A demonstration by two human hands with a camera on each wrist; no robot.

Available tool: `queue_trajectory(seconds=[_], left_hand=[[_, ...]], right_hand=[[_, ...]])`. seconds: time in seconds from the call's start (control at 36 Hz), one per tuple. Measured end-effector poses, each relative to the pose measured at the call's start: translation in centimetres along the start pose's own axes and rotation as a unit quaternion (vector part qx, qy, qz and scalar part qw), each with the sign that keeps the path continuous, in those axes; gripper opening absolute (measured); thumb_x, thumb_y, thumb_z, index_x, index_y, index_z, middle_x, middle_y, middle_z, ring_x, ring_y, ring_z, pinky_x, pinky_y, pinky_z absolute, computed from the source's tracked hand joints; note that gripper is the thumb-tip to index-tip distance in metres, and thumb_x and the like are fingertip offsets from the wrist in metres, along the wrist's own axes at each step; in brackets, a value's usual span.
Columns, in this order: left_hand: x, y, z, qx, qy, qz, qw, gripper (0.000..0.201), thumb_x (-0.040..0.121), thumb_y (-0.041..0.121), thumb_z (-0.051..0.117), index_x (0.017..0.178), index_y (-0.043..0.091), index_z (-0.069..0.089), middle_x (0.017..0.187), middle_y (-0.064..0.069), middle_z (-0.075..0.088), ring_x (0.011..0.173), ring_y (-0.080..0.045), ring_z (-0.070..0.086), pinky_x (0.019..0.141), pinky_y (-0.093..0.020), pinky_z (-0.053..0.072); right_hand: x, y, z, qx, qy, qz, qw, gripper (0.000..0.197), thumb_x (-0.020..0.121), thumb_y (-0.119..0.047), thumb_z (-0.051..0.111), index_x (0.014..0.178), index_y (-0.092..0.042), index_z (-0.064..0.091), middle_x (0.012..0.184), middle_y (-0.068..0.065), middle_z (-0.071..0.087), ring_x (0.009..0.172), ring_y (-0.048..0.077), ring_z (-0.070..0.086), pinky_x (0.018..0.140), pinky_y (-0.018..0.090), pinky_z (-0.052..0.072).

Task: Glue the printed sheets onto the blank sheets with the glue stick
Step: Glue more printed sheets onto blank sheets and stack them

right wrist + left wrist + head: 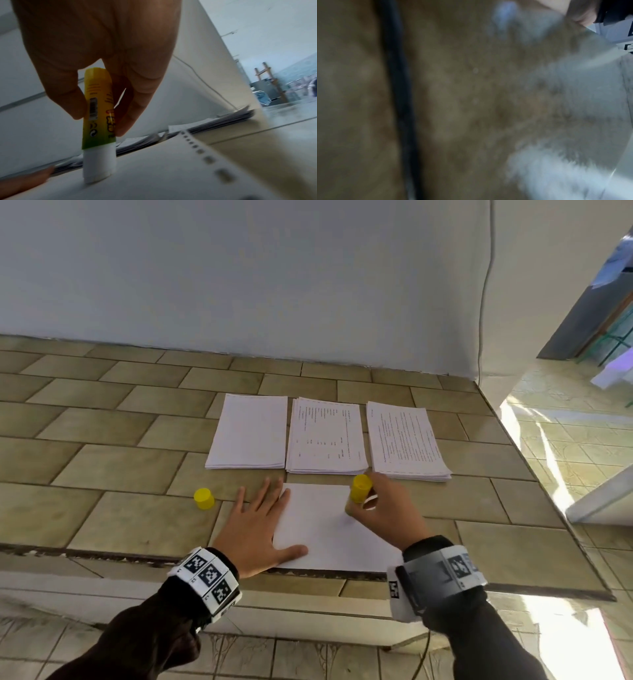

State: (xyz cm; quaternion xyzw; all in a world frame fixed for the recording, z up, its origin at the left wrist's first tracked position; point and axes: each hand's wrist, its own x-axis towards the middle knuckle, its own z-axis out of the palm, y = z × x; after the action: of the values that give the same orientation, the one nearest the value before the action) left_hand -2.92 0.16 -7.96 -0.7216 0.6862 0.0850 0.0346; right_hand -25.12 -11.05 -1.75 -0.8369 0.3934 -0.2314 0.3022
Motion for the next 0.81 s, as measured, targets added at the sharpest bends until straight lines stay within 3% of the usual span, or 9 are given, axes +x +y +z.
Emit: queue_trajectory(seconds=[0.11, 0.19, 0.31, 0.47, 0.64, 0.81], left_hand=[[0.0, -0.1, 0.0, -0.002, 0.003, 0.0, 1.0, 0.124, 0.058, 0.097, -0.008, 0.156, 0.02, -0.007, 0.161, 0.003, -0.022, 0.146, -0.014, -0.025, 0.119, -0.051, -0.013], [0.0, -0.1, 0.0, -0.019, 0.014, 0.004, 1.0, 0.125, 0.059, 0.097, -0.006, 0.157, 0.019, -0.001, 0.164, 0.003, -0.007, 0.148, -0.014, -0.019, 0.119, -0.051, -0.013], [0.0, 0.0, -0.1, -0.006, 0.005, 0.002, 1.0, 0.126, 0.057, 0.096, -0.01, 0.156, 0.019, -0.004, 0.163, 0.005, -0.005, 0.149, -0.014, -0.017, 0.119, -0.052, -0.012], [-0.1, -0.1, 0.0, -0.001, 0.003, 0.003, 1.0, 0.128, 0.056, 0.098, -0.008, 0.156, 0.017, -0.006, 0.163, 0.003, -0.006, 0.149, -0.015, -0.018, 0.119, -0.053, -0.01], [0.0, -0.1, 0.2, -0.013, 0.018, 0.004, 1.0, 0.132, 0.054, 0.101, -0.002, 0.156, 0.018, -0.006, 0.164, 0.004, -0.006, 0.149, -0.014, -0.016, 0.119, -0.053, -0.01], [0.1, -0.1, 0.6, -0.023, 0.029, 0.002, 0.999, 0.128, 0.058, 0.102, 0.001, 0.157, 0.021, -0.004, 0.163, 0.008, -0.01, 0.148, -0.01, -0.019, 0.119, -0.053, -0.007]], right_hand=[[-0.8, 1.6, -2.3, -0.004, 0.005, 0.028, 1.0, 0.011, 0.082, -0.013, 0.069, 0.081, -0.01, 0.058, 0.081, 0.005, 0.065, 0.076, 0.019, 0.063, 0.071, 0.04, 0.056], [-1.1, 2.5, -3.2, -0.002, 0.012, 0.043, 0.999, 0.01, 0.081, -0.011, 0.069, 0.083, -0.01, 0.059, 0.081, 0.005, 0.065, 0.077, 0.02, 0.063, 0.074, 0.04, 0.056], [-1.0, 3.0, -3.3, -0.009, 0.016, 0.049, 0.999, 0.01, 0.083, -0.013, 0.069, 0.085, -0.011, 0.059, 0.081, 0.005, 0.064, 0.078, 0.021, 0.062, 0.075, 0.042, 0.056], [-0.8, 1.2, -1.5, 0.014, 0.011, -0.018, 1.0, 0.012, 0.084, -0.019, 0.07, 0.087, -0.012, 0.061, 0.082, 0.001, 0.065, 0.076, 0.014, 0.062, 0.068, 0.037, 0.056], [-0.6, -2.1, 1.8, 0.055, -0.069, -0.085, 0.992, 0.014, 0.084, -0.019, 0.07, 0.094, -0.011, 0.064, 0.093, 0.001, 0.065, 0.083, 0.011, 0.062, 0.071, 0.028, 0.055], [-0.2, -4.5, 4.3, 0.054, -0.132, -0.118, 0.983, 0.014, 0.081, -0.02, 0.071, 0.087, -0.014, 0.06, 0.092, 0.003, 0.062, 0.081, 0.014, 0.06, 0.071, 0.035, 0.056]])
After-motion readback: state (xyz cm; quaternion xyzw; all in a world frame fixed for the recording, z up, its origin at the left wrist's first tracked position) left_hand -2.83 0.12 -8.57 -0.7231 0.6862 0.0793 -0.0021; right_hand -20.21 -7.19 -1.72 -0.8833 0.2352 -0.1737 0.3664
